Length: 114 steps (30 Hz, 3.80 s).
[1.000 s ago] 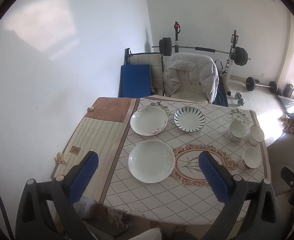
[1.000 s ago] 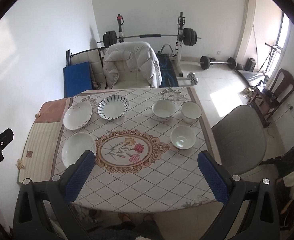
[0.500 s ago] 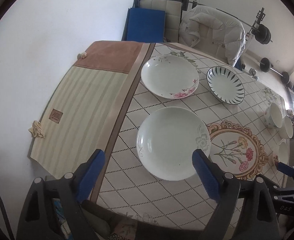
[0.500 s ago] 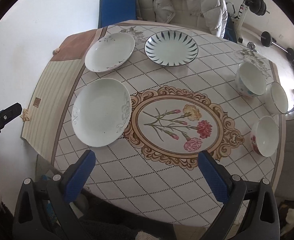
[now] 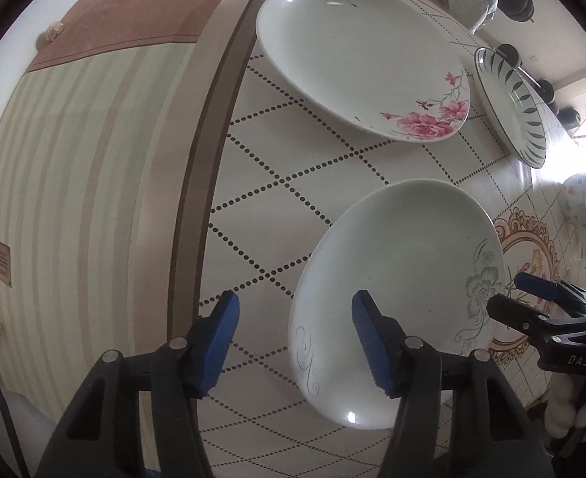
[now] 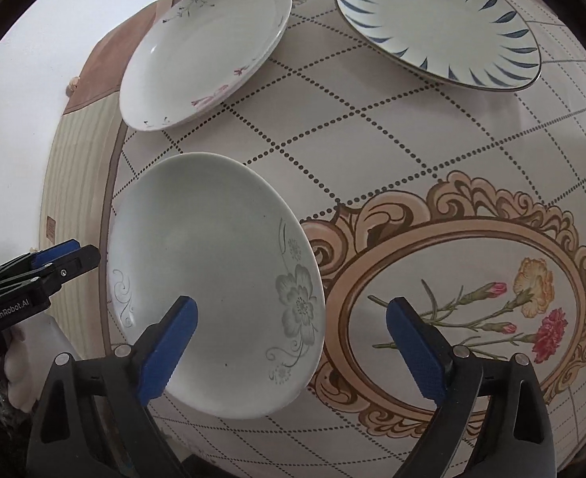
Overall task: Organize plates and bowls
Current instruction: 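Reach both grippers to the grey-flower white plate and grasp its rim, then lift the grey-flower plate with both grippers and carry it toward the medallion, then lower the grey-flower plate onto the table and open both grippers, then grasp the rim of the pink-blossom white plate with both grippers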
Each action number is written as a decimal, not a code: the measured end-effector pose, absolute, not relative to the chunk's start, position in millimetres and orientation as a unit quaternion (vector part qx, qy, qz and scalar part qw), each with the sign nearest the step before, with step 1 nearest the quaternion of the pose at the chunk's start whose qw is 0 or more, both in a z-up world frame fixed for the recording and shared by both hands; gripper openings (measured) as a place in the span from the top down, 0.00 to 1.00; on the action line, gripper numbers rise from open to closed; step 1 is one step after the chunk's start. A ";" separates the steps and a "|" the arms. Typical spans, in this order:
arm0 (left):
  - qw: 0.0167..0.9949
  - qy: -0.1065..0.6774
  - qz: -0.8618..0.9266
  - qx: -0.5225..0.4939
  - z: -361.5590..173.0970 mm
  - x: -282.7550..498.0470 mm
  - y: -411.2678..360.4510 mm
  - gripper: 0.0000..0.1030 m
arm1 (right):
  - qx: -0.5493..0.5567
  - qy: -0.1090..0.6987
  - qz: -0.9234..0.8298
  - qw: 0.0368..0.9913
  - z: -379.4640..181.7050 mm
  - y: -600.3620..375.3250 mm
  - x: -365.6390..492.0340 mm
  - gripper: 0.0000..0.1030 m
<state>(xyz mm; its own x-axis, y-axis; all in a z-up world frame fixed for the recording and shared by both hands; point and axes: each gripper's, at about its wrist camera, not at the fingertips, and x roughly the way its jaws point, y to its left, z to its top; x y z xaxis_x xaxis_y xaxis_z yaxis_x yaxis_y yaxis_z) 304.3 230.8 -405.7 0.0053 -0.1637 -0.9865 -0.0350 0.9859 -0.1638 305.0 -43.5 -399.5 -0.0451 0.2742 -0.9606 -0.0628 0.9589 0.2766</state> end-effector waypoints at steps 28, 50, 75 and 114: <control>0.669 0.732 -0.075 -0.109 -436.7 299.6 232.9 0.81 | 0.176 0.739 0.118 0.640 -455.0 -45.3 323.6 0.80; 0.673 0.725 -0.141 -0.033 -403.0 339.2 112.5 0.82 | 0.232 0.722 0.060 0.649 -418.6 -165.9 309.5 0.80; 0.635 0.755 -0.162 0.028 -434.5 362.0 -29.9 0.82 | 0.253 0.727 0.000 0.638 -440.0 -310.3 300.0 0.80; 0.709 0.659 0.020 -0.250 -391.0 448.4 259.6 0.52 | 0.078 0.698 0.245 0.668 -372.6 1.0 579.7 0.07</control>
